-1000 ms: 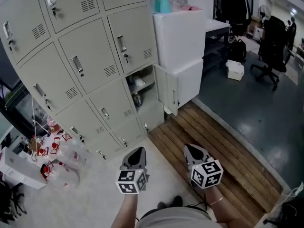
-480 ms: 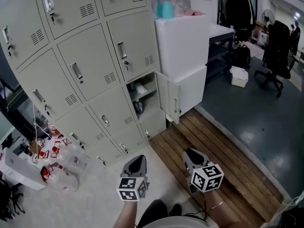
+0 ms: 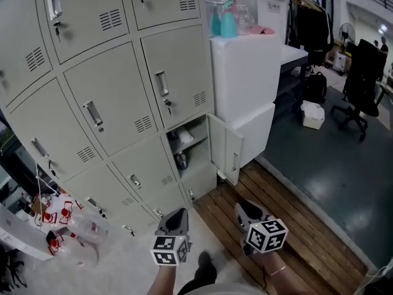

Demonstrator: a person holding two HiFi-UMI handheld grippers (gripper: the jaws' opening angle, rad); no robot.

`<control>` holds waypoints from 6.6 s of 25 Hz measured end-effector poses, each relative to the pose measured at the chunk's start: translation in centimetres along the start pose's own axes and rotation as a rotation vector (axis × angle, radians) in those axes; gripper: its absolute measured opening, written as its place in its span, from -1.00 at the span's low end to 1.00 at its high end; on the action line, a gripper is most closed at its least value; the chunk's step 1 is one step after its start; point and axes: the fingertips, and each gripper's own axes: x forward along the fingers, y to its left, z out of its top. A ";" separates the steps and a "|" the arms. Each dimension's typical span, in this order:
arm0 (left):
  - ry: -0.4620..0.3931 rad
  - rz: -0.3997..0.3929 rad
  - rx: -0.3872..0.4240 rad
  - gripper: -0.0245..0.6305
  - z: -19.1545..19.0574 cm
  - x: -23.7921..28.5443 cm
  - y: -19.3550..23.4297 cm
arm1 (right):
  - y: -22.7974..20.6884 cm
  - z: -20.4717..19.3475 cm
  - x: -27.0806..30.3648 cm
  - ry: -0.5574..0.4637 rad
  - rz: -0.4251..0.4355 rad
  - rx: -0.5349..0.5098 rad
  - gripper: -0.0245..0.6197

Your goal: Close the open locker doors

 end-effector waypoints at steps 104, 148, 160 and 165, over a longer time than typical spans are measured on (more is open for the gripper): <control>0.006 0.291 -0.082 -0.86 5.5 14.3 21.1 | -0.8 6.0 32.5 0.162 0.194 -0.294 -0.77; 0.026 0.438 -0.121 -0.86 4.7 15.4 28.0 | 4.7 4.0 49.5 0.245 0.266 -0.416 -0.80; 0.014 0.439 -0.119 -0.86 5.1 15.0 28.2 | 4.9 4.4 49.8 0.251 0.248 -0.418 -0.81; 0.009 0.416 -0.113 -0.86 5.1 15.2 27.5 | 5.0 5.5 47.5 0.222 0.247 -0.408 -0.83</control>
